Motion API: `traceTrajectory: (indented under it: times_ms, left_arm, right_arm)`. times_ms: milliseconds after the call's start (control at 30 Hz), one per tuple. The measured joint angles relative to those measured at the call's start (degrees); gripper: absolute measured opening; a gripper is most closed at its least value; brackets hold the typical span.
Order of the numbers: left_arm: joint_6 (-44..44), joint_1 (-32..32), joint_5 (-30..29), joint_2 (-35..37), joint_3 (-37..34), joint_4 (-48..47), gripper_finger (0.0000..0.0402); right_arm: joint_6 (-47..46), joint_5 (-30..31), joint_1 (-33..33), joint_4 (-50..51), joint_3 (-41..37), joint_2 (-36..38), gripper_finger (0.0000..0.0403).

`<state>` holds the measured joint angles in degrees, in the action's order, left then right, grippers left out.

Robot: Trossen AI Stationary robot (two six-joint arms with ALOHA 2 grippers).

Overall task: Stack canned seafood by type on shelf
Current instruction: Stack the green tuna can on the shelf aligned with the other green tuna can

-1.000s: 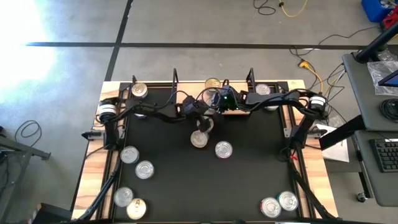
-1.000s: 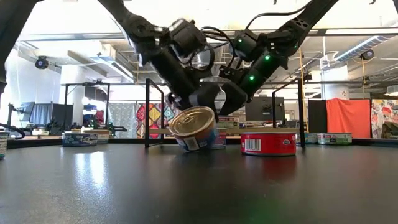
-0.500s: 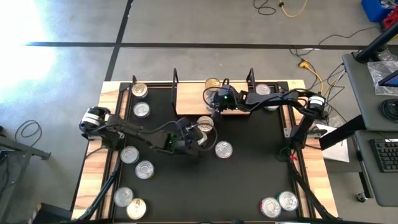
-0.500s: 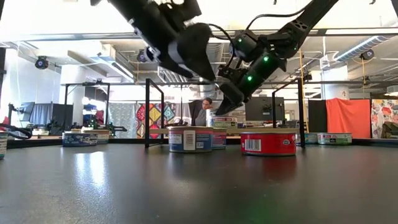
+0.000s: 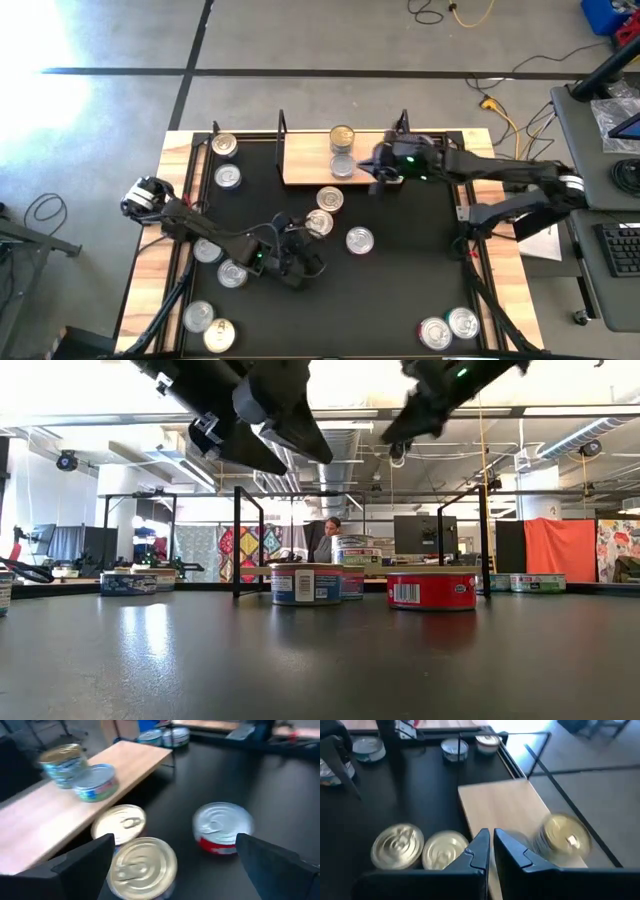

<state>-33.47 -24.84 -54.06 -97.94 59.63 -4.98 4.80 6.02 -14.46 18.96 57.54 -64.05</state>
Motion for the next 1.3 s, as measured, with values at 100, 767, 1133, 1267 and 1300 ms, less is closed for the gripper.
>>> traceTrajectory:
  times_ms: [100, 767, 1133, 1267, 1300]
  left_arm:
    - [2.79, -0.56, 4.83, -0.01, -3.20, 9.25, 0.0398]
    - [18.72, -3.02, 17.59, 0.33, -7.97, 26.34, 0.0372]
    - [14.12, -9.41, 15.58, 0.38, -7.92, 20.63, 0.0372]
    - [13.23, -10.67, 11.58, 0.38, -7.92, 18.02, 0.0372]
    - [12.55, -10.77, 11.00, 0.40, -7.92, 17.18, 0.0372]
  right_arm:
    - [-2.57, 9.16, 4.07, 9.53, 0.00, 5.87, 0.0017]
    - [-49.90, 35.61, -0.60, 42.47, -5.70, 19.44, 0.0018]
    - [-62.57, 19.65, -30.49, 19.52, -14.69, 17.61, 0.0018]
    - [-73.61, 14.20, -35.51, 6.27, -22.29, 15.05, 0.0018]
    - [-76.56, 14.95, -35.58, 4.64, -24.10, 14.24, 0.0018]
